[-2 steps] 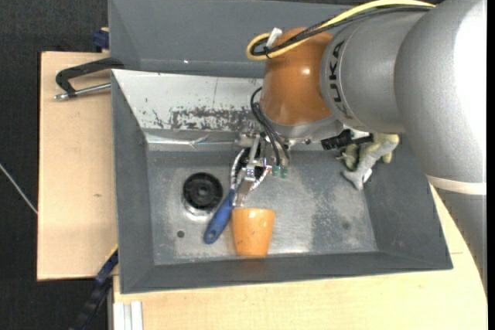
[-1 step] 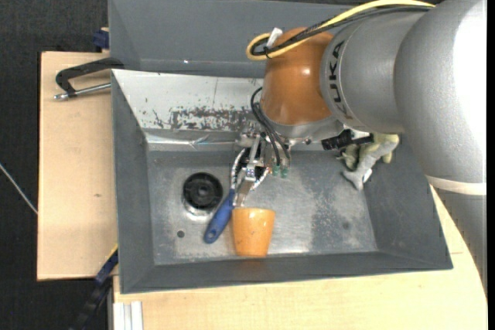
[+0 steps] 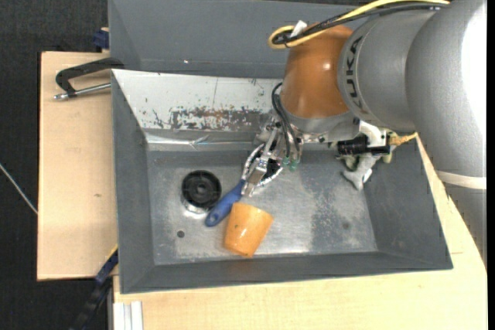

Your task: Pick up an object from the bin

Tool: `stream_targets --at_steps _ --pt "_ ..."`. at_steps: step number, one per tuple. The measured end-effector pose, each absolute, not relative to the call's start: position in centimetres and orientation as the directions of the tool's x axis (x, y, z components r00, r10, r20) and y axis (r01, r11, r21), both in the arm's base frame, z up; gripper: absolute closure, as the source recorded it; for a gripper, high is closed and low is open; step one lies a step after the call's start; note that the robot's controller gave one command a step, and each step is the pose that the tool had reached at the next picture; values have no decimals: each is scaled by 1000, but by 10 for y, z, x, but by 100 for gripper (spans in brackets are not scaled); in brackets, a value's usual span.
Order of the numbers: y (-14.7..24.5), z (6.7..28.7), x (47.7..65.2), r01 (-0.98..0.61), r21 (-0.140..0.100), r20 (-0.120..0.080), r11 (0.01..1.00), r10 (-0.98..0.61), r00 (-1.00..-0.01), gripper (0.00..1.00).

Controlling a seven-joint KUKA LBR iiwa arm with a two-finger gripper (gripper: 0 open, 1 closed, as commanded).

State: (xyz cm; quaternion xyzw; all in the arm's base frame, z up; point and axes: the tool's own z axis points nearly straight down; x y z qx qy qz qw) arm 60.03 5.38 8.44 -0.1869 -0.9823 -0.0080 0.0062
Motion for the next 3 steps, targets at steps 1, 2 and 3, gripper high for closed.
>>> stream_targets --at_steps 1,2,3 --pt "49 145 601 406 7 -11 914 406 -914 100" --pt "49 140 599 406 3 -4 914 406 -914 0" --pt "16 94 577 328 13 -24 945 328 -944 0"
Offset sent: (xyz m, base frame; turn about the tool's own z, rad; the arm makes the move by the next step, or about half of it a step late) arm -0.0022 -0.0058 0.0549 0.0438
